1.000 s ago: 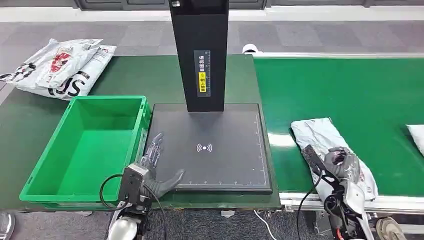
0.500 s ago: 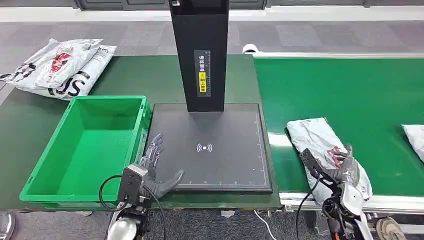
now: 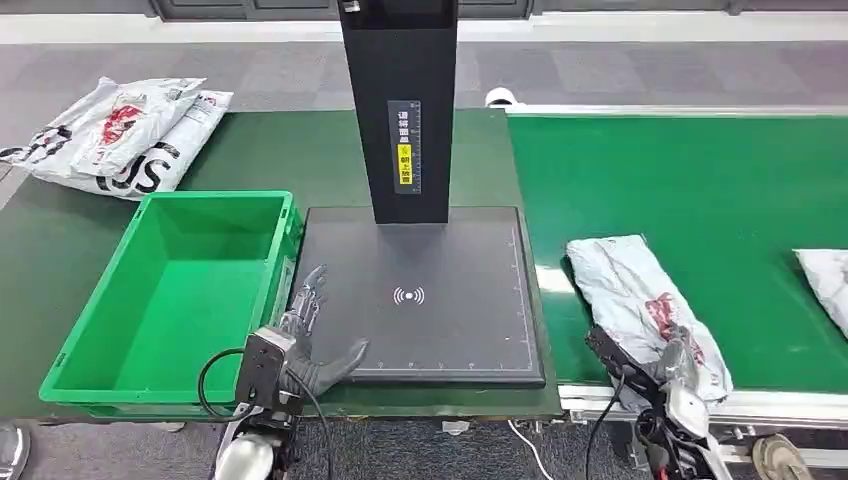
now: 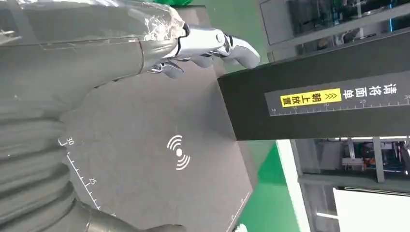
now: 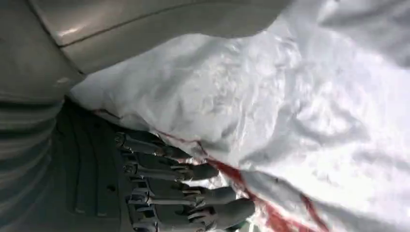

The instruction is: Moved the parcel from conveyor to table for the left to box.

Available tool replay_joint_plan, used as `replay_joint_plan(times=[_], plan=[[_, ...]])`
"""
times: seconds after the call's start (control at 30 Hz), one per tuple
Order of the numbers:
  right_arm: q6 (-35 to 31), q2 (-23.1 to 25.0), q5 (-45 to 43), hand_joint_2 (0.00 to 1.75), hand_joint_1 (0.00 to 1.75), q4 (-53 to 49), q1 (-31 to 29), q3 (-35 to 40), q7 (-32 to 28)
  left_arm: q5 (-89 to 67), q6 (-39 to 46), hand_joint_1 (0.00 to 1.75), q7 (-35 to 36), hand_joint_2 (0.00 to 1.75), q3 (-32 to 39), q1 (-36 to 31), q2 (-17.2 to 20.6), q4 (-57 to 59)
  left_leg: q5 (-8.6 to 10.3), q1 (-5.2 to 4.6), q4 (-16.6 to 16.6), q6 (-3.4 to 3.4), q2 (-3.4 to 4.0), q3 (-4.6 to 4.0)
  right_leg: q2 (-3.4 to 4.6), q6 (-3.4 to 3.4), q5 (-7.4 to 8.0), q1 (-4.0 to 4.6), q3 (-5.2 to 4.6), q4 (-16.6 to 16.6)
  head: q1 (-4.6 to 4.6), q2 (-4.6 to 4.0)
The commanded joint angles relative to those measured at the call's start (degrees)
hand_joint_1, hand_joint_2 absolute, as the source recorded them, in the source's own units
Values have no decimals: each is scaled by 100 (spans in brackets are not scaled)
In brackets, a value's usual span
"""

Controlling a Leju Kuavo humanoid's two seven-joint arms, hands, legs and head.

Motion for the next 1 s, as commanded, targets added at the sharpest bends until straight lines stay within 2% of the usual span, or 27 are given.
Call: replay_joint_plan(times=[0.03, 0.07, 0.17, 0.27, 0.5, 0.57, 0.67, 0.73, 0.83, 0.87, 0.9, 0.93, 1.0], plan=[[156, 15, 9, 175, 12, 1171, -421, 81, 44, 14, -30, 0, 37, 175, 122, -156, 99, 294, -1, 6, -15, 0, 11, 27, 3, -5, 3, 8, 29, -21, 0, -2], [213, -2, 29, 175, 175, 1223, -461, 102, 40, 17, -29, 0, 36, 175, 128, -148, 106, 289, -1, 4, -6, 0, 9, 18, 3, -3, 2, 6, 18, -11, 0, 0], [258, -22, 29, 175, 175, 1258, -473, 104, 42, 21, -30, 0, 35, 175, 133, -142, 112, 299, 1, 5, -12, 0, 11, 27, 3, -1, 5, 7, 30, -19, 0, 0], [130, -36, 24, 175, 175, 1319, -495, 91, -32, 47, -46, 0, 10, 175, 113, -205, 119, 395, 1, 4, -6, 2, 3, 25, -3, -1, 4, 5, 31, -13, 0, 0], [-202, 30, 50, 175, 175, 1186, -706, 104, -120, 84, 28, 0, -34, 175, 170, -195, 118, 362, 4, 5, -12, 5, 35, 46, 16, 1, 16, 7, 45, -25, 0, 0], [-477, 50, 36, 175, 175, 1116, -742, 103, -243, 91, 60, 0, -36, 175, 192, -139, 120, 305, -2, 2, -4, 5, 39, 47, 20, 3, 11, 4, 44, -15, 0, 0], [-454, 52, 37, 175, 175, 1118, -772, 107, -239, 91, 62, 0, -36, 175, 192, -124, 123, 299, -2, 1, -6, 6, 40, 47, 21, 3, 11, 3, 44, -16, 0, -2], [-840, 89, -86, 175, 175, 987, -742, 42, -479, 91, 110, 0, -38, 175, 200, -96, 110, 272, -1, 3, -11, 6, 42, 50, 22, 3, 12, 6, 49, -23, 0, 0], [-1791, 247, -547, 175, 175, 280, -662, -108, -1188, 80, 191, 0, -36, 175, 212, -11, 84, 188, -3, -1, -7, 6, 45, 47, 27, 4, 9, 1, 42, -14, 0, -2], [-1899, 294, -763, 175, 175, -114, -572, -72, -1384, 69, 220, 0, -33, 175, 216, 9, 71, 165, -5, 0, -10, 6, 53, 49, 34, 2, 11, 3, 43, -19, 0, -2], [-2267, 411, -1209, 175, 175, -811, -401, -98, -1907, 62, 229, 0, -34, 175, 228, 36, 40, 146, -6, 0, -4, 6, 52, 39, 34, 3, 10, 1, 34, -12, 0, 0], [-2267, 595, -1444, 175, 175, -1973, -77, -230, -2322, 37, 237, 0, -40, 175, 224, 47, 2, 141, -6, -1, -7, 5, 59, 40, 40, 1, 10, 0, 32, -13, 0, 0], [-2267, 763, -1998, 175, 175, -3416, 319, 24, -2675, 1, 227, 0, -58, 175, 185, -40, -45, 259, -7, -2, -4, 3, 53, 33, 35, 0, 7, 0, 24, -8, 0, -2]])
